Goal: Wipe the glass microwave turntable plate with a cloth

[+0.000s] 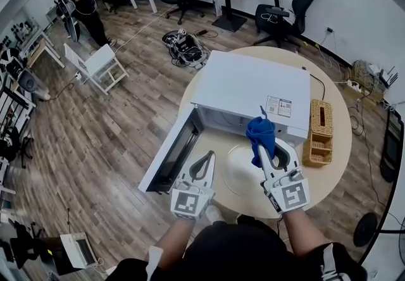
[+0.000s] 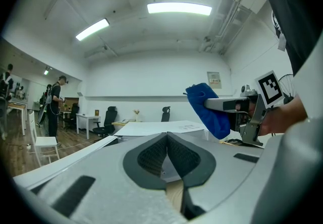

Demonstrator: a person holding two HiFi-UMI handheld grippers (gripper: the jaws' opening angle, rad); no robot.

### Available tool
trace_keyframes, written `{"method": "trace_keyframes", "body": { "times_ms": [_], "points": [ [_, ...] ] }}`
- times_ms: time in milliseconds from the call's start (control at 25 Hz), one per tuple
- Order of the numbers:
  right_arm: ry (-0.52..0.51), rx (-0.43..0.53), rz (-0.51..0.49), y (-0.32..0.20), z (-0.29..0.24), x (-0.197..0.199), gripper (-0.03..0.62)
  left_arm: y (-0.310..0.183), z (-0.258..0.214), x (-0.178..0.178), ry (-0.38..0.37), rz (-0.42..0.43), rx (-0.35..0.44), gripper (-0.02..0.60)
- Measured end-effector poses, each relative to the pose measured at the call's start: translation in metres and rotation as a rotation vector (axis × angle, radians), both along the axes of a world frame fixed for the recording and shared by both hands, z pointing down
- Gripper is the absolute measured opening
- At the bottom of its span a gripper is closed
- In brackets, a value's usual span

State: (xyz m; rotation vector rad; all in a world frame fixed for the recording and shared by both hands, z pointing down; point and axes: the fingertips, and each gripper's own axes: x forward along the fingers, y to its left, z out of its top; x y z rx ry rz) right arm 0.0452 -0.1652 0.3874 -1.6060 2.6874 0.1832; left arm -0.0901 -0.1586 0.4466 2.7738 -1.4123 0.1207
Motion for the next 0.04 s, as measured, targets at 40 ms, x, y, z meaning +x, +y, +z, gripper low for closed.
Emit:
{"method": "trace_keyframes", "body": {
  "times_ms": [40],
  "points": [
    [0.003,0.002,0.0,0.0001,0.0003,-0.0006,0.063,-0.0002,0.0001,-0.0005,-0.002,0.0,0.003,0.006]
  ]
}}
